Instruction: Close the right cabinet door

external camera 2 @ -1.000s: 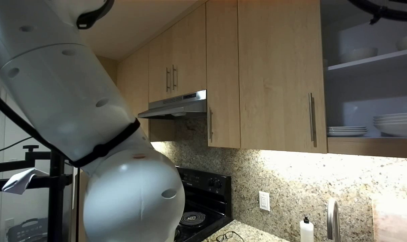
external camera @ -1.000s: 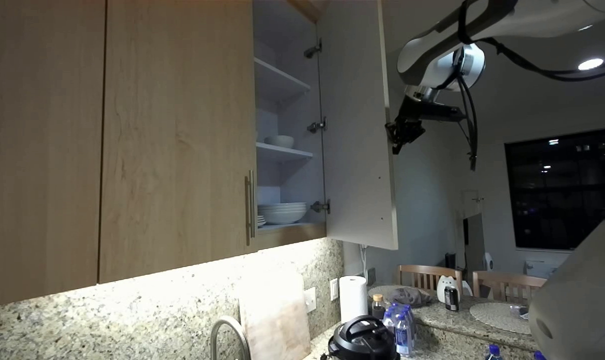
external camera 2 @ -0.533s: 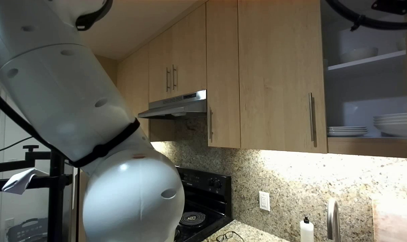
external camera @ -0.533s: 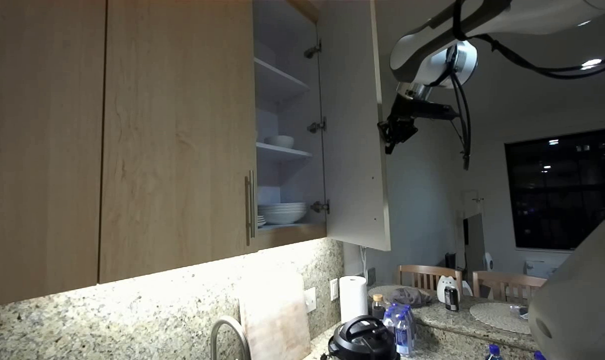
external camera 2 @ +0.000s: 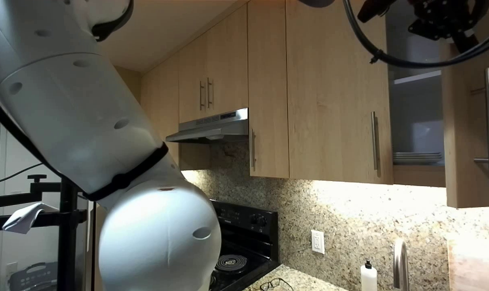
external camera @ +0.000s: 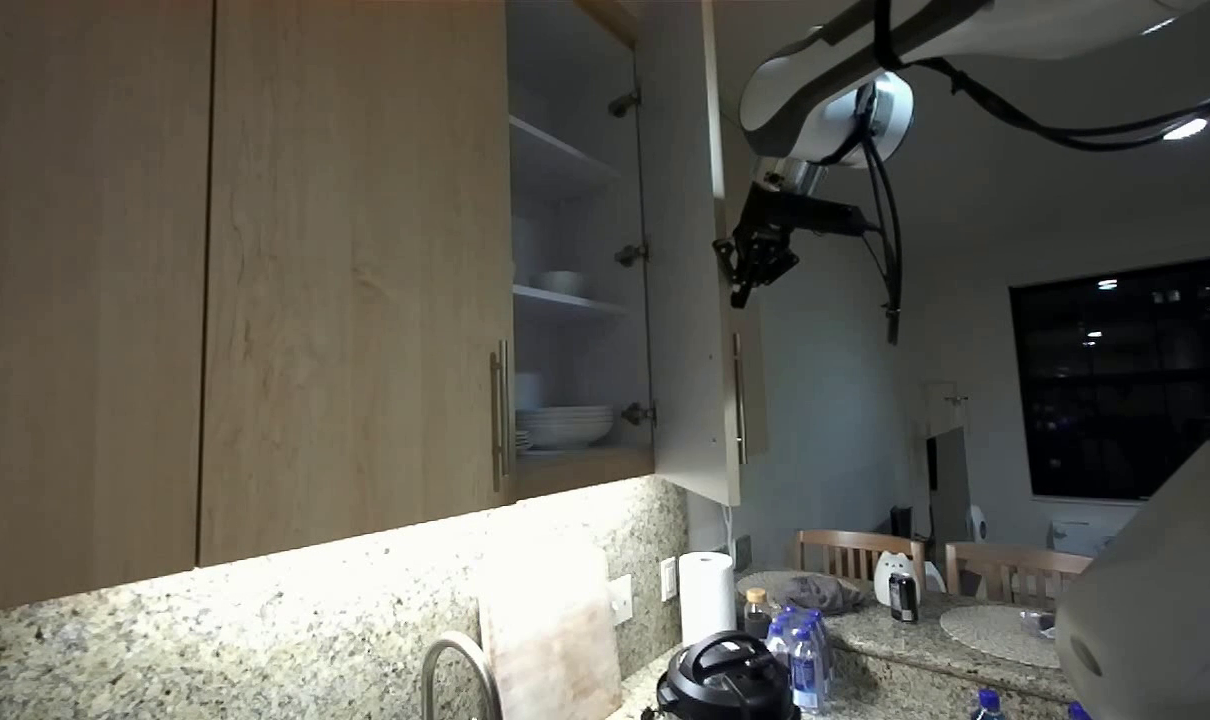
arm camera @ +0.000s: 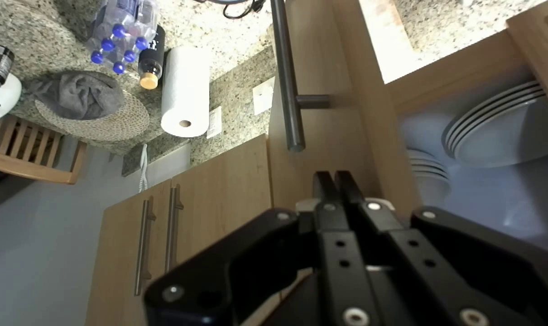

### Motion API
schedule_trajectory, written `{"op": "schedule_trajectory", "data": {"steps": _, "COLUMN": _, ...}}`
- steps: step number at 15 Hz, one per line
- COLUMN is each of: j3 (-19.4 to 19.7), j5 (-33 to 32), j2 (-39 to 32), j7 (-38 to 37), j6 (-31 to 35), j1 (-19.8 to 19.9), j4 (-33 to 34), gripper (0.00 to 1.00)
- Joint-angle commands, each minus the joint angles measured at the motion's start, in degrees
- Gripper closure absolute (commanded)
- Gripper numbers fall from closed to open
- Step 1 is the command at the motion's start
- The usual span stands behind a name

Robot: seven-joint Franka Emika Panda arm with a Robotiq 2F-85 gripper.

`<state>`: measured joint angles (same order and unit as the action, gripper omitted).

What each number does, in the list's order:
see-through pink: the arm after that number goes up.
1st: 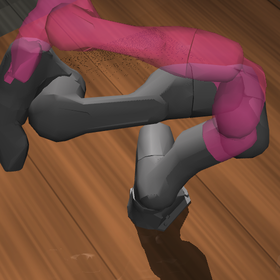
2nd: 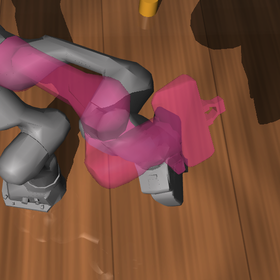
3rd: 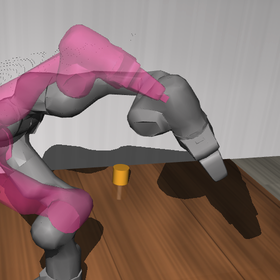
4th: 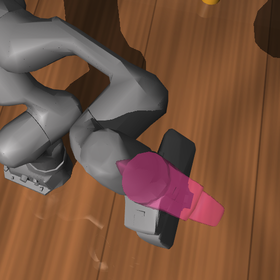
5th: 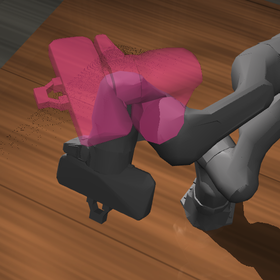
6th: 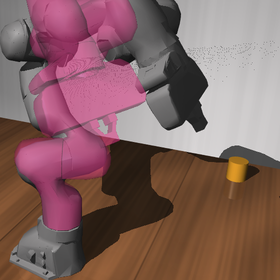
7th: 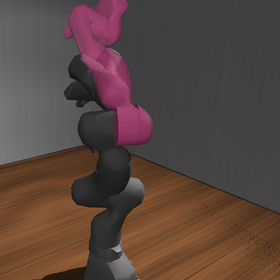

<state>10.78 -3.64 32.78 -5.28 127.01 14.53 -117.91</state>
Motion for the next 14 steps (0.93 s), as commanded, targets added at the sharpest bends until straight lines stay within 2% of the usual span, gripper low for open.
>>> {"op": "schedule_trajectory", "data": {"steps": 1, "j3": -3.2, "j5": -0.6, "j2": -4.9, "j7": -6.2, "j6": 3.6, "j1": 0.6, "j4": 3.1, "gripper": 0.93}}
{"op": "schedule_trajectory", "data": {"steps": 7, "j3": -7.0, "j5": -1.2, "j2": -7.5, "j7": -11.0, "j6": 3.9, "j1": 0.2, "j4": 5.7, "gripper": 0.93}}
{"op": "schedule_trajectory", "data": {"steps": 14, "j3": -8.4, "j5": -0.8, "j2": -11.8, "j7": -11.8, "j6": 6.5, "j1": -1.2, "j4": 10.2, "gripper": 0.93}}
